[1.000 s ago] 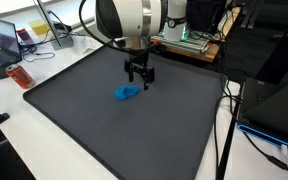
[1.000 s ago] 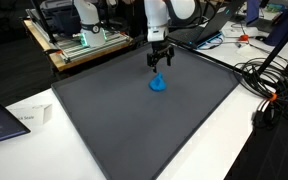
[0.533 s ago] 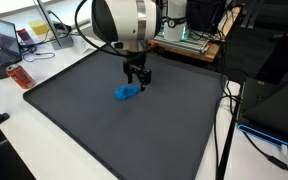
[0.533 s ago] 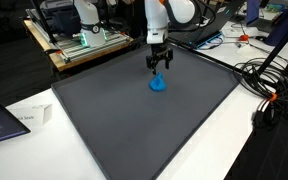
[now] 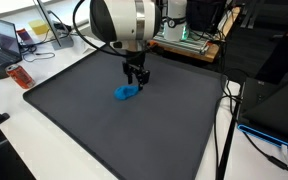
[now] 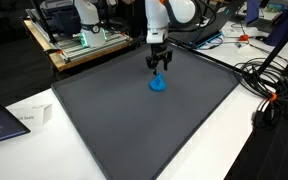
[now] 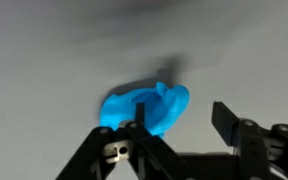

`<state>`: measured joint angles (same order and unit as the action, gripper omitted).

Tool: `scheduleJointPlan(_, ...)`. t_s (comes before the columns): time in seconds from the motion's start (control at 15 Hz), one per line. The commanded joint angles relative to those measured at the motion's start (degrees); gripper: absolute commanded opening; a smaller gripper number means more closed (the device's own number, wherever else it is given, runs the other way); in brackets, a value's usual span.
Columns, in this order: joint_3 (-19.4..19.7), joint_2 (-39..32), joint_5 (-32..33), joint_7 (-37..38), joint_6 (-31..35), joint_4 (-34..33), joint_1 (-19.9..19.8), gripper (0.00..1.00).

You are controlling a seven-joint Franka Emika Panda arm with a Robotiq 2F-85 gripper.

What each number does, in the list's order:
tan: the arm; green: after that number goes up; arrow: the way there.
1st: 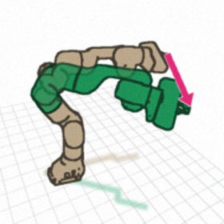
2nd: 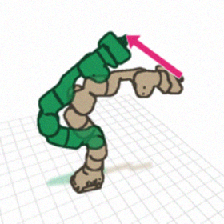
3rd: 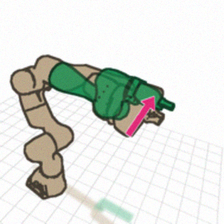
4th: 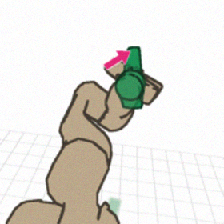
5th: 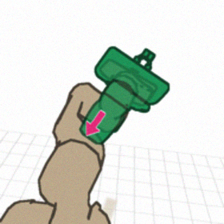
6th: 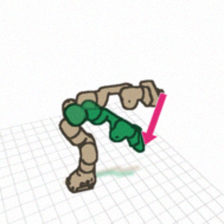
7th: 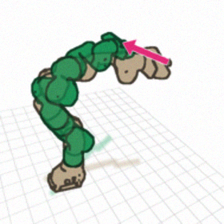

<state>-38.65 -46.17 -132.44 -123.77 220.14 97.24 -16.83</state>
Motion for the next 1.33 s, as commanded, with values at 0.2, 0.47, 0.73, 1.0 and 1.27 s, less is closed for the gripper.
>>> scheduleJointPlan(0.2,1.35,-0.79,-1.16,-1.59,2.44,-2.11,1.84,0.49)
scheduleJointPlan(0.47,1.59,-0.75,-1.18,-1.65,2.56,-2.17,2.33,0.39)
scheduleJointPlan(0.73,1.77,-0.79,-1.14,-1.61,2.55,-2.18,2.63,0.3)
scheduleJointPlan(1.0,2.25,-0.81,-1.04,-1.35,2.47,-2.27,2.95,0.21)
scheduleJointPlan(1.27,2.78,-0.94,-0.99,-1.06,2.4,-2.63,3.44,0.11)
